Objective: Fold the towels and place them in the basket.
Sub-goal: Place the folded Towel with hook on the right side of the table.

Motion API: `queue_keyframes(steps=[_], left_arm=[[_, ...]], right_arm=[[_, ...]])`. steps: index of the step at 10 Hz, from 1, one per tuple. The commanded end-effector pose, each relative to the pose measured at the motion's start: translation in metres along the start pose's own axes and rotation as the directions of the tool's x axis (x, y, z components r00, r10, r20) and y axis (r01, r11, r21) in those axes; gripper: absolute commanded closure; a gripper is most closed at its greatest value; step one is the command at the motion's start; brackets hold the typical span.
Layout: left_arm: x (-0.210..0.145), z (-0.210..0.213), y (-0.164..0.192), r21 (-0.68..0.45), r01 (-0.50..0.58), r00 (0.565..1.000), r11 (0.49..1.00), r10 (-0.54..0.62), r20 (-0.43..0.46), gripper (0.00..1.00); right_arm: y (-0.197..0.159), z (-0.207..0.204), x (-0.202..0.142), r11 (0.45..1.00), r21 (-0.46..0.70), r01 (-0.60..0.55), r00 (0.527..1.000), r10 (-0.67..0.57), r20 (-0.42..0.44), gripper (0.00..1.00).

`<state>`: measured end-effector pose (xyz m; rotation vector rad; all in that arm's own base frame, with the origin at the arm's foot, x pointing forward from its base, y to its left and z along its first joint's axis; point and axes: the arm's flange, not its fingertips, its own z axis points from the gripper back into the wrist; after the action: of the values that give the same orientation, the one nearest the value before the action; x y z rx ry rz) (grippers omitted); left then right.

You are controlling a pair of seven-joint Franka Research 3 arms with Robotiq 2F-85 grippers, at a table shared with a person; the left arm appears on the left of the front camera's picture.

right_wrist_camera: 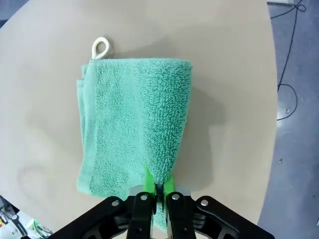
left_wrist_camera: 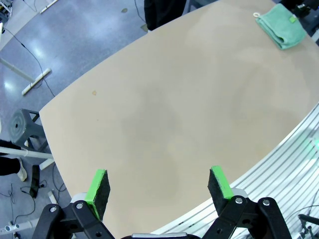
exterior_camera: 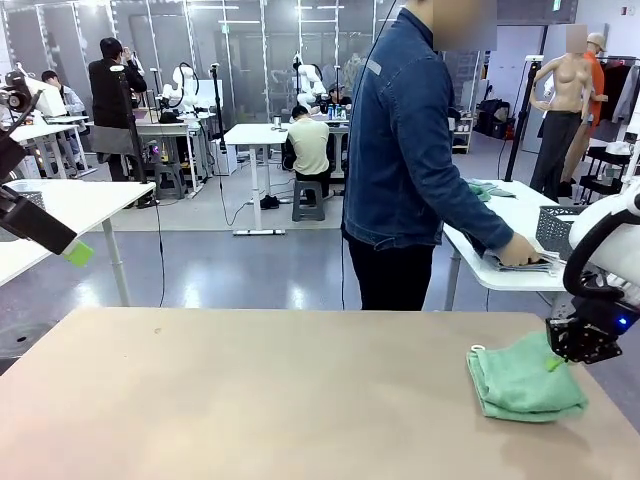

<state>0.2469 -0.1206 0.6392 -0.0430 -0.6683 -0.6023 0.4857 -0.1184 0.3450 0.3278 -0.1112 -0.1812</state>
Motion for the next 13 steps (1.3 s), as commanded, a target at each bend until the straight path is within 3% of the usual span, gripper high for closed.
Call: queue_keyframes(steps=[1,5,7,8,9,13], left_arm=[[0.001,-0.001,0.0,0.004,-0.008,1.0,1.0,0.008,0.005,0.0],[0.001,-0.001,0.0,0.004,-0.008,1.0,1.0,0.008,0.005,0.0],[0.001,-0.001,0.0,0.004,-0.008,1.0,1.0,0.008,0.005,0.0],[0.001,-0.001,0.0,0.004,-0.008,1.0,1.0,0.008,0.005,0.0],[0.001,-0.001,0.0,0.004,-0.008,1.0,1.0,0.008,0.005,0.0],[0.001,-0.001,0.0,0.004,-0.008,1.0,1.0,0.008,0.005,0.0]], right_arm=[[0.009,0.001,0.006,0.999,-0.046,0.011,1.0,-0.011,-0.002,0.62],[0.022,0.027,-0.008,0.995,-0.102,0.005,0.998,0.002,0.066,0.0],[0.048,0.051,-0.026,0.988,-0.137,-0.068,0.989,0.085,0.12,0.0],[0.064,0.068,-0.037,0.982,-0.144,-0.12,0.979,0.142,0.15,0.09],[0.084,0.09,-0.051,0.972,-0.148,-0.183,0.96,0.209,0.185,0.0],[0.156,0.131,-0.104,0.885,-0.248,-0.394,0.872,0.445,0.204,0.0]])
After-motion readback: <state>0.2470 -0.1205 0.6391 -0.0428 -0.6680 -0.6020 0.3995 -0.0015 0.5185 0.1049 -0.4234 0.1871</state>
